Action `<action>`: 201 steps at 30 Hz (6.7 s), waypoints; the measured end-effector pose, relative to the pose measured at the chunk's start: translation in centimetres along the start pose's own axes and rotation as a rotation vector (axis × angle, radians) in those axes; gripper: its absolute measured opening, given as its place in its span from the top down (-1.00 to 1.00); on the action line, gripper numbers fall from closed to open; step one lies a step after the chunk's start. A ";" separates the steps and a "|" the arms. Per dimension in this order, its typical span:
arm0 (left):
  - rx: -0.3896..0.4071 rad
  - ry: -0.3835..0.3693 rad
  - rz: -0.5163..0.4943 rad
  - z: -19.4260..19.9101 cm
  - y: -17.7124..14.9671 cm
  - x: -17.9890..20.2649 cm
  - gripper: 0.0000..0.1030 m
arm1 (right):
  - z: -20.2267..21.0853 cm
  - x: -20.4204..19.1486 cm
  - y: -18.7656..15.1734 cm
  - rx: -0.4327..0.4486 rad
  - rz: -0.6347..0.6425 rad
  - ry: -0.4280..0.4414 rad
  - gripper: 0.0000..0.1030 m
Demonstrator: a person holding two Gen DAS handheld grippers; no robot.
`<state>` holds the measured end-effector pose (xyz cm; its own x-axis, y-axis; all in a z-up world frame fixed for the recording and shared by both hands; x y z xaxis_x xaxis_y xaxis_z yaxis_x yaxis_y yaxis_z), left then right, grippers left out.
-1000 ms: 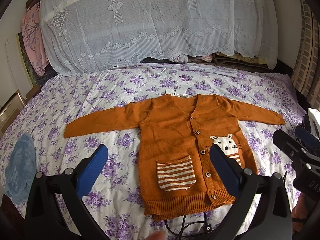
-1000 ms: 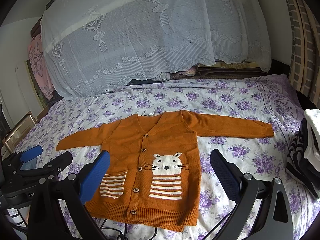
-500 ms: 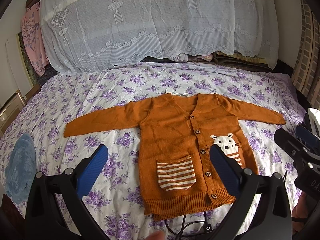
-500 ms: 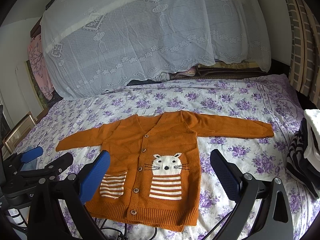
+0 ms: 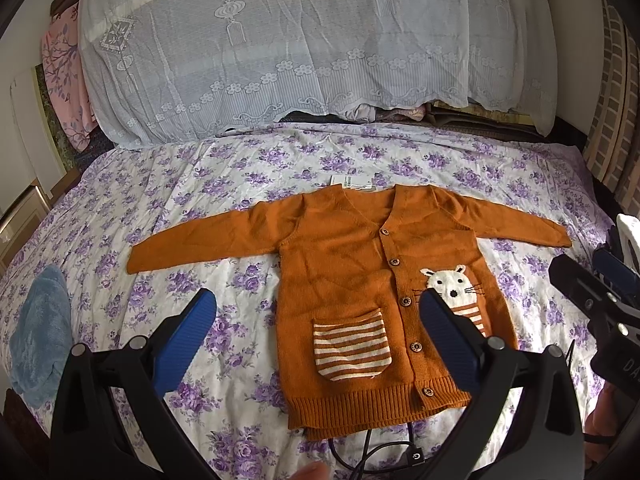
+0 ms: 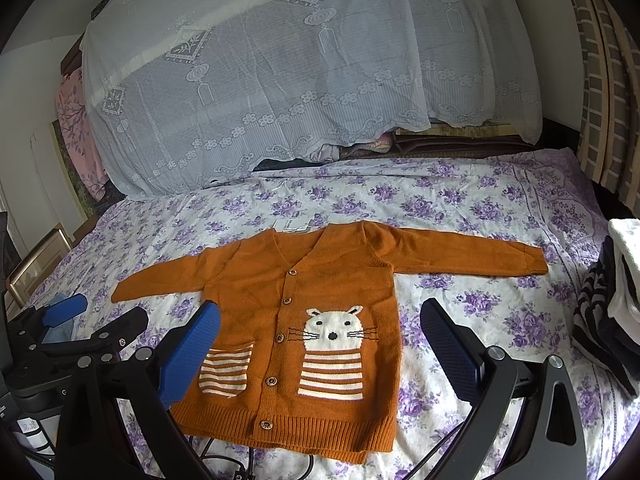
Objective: Fold small clothes
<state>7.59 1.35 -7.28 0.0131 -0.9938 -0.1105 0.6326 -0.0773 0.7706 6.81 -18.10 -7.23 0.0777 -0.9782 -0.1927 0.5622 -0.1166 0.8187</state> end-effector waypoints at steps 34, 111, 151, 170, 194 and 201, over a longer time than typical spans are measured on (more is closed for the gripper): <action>-0.020 0.013 -0.003 -1.2 -2.0 -0.5 -0.91 | -0.4 -0.4 -0.6 -0.004 -0.004 -0.007 -0.93; -0.340 -0.135 -0.039 -27.4 7.7 11.1 -0.92 | -16.7 18.5 7.0 0.149 -0.335 -0.002 0.87; -0.326 -0.081 0.339 -30.6 4.4 -5.7 -0.91 | -32.5 -8.5 -0.5 -0.327 -0.079 0.252 0.76; -0.276 -0.022 0.044 -28.9 4.6 1.5 -0.91 | -24.3 8.4 2.6 -0.233 -0.108 0.064 0.87; -0.285 -0.071 0.112 -29.8 4.3 -0.1 -0.92 | -26.9 10.9 2.6 -0.223 -0.121 0.051 0.94; -0.344 -0.072 0.109 -30.4 2.2 -0.5 -0.92 | -25.7 11.1 -0.9 -0.269 -0.209 0.089 1.00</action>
<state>32.54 4.11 -24.64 0.0481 -0.9987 0.0141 0.8542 0.0485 0.5177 28.28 -24.42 -23.98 0.0028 -0.9179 -0.3968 0.7691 -0.2516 0.5875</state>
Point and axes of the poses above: each gripper's, at about its wrist camera, not at the fingertips, and z roughly against the way its jaws point, x to its right, y to its top, the point moved 10 cm from there along -z, roughly the way its jaws point, and after that the axes turned 4 degrees about y, right-handed, at the moved point
